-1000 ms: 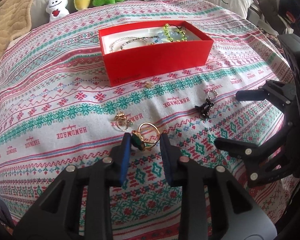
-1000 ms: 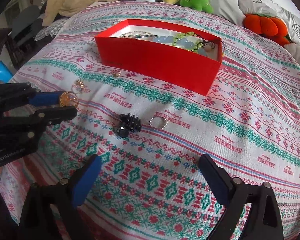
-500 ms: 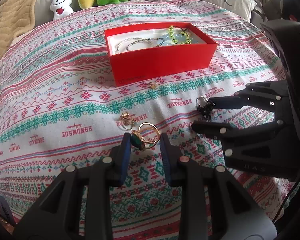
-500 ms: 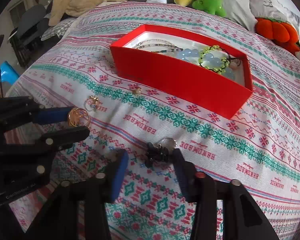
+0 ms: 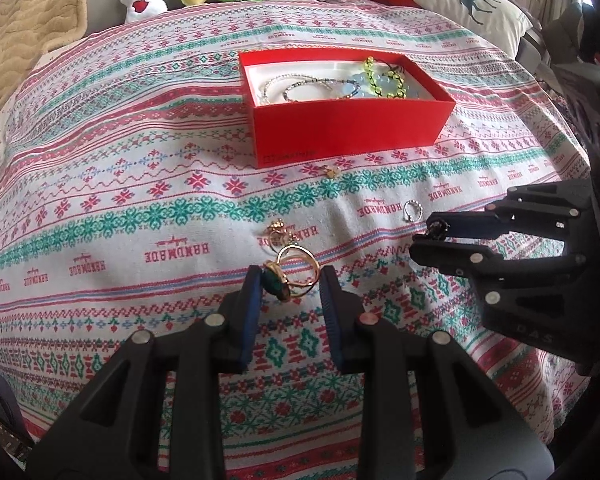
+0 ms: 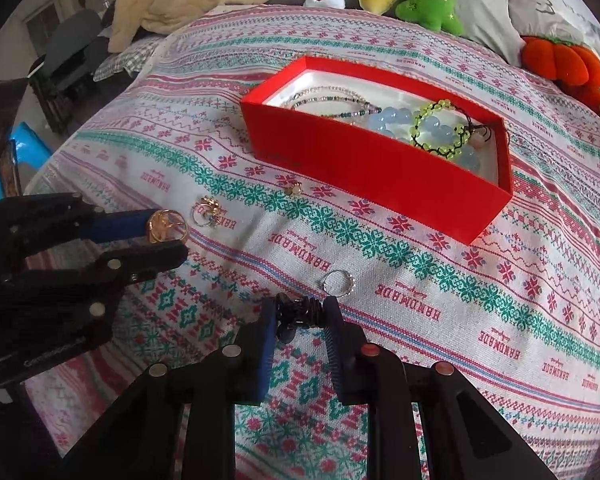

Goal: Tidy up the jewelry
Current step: 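Carry the ring and hair clip toward the red box with both tools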

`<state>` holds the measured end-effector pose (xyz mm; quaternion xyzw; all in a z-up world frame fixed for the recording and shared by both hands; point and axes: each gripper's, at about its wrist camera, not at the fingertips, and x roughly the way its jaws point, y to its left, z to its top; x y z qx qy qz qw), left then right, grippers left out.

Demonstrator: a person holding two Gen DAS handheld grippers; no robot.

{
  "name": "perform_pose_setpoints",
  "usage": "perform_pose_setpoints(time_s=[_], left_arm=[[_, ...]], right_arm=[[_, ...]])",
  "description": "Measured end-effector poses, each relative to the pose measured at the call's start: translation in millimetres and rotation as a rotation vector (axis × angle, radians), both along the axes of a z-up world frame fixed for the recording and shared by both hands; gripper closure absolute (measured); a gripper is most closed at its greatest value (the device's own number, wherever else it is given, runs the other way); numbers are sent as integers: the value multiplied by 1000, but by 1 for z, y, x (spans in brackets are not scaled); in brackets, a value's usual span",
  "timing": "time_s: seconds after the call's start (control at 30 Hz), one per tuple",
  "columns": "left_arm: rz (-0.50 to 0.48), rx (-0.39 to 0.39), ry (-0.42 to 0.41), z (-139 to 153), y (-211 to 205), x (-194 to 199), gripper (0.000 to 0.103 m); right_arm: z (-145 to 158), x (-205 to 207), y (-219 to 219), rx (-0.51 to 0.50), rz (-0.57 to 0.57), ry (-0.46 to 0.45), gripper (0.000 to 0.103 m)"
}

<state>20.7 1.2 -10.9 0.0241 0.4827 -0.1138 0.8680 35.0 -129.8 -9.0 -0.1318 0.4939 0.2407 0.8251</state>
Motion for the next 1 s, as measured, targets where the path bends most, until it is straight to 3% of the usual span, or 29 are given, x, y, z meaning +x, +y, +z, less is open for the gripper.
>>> perform_pose_setpoints(time_s=[0.47, 1.0], left_arm=[[28, -49, -13, 24, -4, 4, 72], [103, -105, 14, 54, -11, 27, 72]], right_arm=[[39, -9, -12, 82, -26, -31, 80], [85, 17, -37, 156, -122, -79, 80]])
